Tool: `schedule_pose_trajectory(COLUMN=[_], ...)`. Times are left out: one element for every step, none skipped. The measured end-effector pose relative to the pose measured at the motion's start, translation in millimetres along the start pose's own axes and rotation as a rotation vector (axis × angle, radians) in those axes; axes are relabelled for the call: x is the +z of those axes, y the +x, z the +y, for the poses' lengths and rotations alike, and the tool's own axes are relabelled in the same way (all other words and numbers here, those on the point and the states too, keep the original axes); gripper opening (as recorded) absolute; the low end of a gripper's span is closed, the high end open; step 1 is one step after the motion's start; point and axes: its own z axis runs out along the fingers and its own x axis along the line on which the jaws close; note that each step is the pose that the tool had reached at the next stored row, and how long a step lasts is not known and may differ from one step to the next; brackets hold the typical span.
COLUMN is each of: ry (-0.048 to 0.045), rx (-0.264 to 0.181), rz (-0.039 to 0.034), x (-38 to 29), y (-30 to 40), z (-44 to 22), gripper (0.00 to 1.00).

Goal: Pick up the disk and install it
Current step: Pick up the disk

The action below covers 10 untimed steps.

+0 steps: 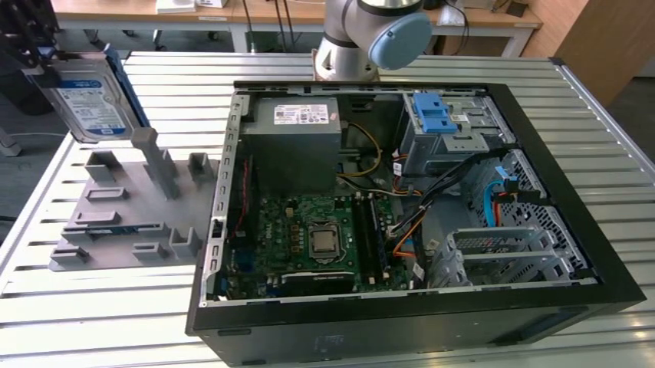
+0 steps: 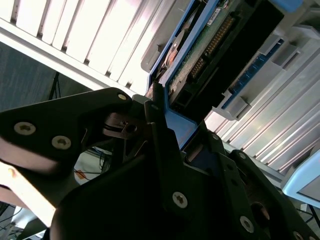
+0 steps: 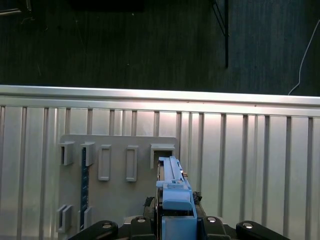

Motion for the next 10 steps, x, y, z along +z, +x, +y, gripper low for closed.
schedule_pose_trajectory(ry=[0.0,0.0,0.0,0.0,-0.0001,-0.0001,0.0,0.0,0.0,0.0], rx=[0.0,0.0,0.0,0.0,0.0,0.0,0.0,0.0,0.0,0.0], rz=[0.0,0.0,0.0,0.0,0.0001,0.0,0.0,0.0,0.0,0.0], x=[-0.3,-0.6,-1.0,-1.2,-1.6,-1.9,-2.2,-2.6,-2.9,-3.3], y=[0.0,0.0,0.0,0.0,0.0,0.0,0.0,0.0,0.0,0.0], z=[0.0,0.0,0.0,0.0,0.0,0.0,0.0,0.0,0.0,0.0], gripper=[0.36,0.36,0.36,0.36,0.36,0.36,0.36,0.36,0.36,0.36])
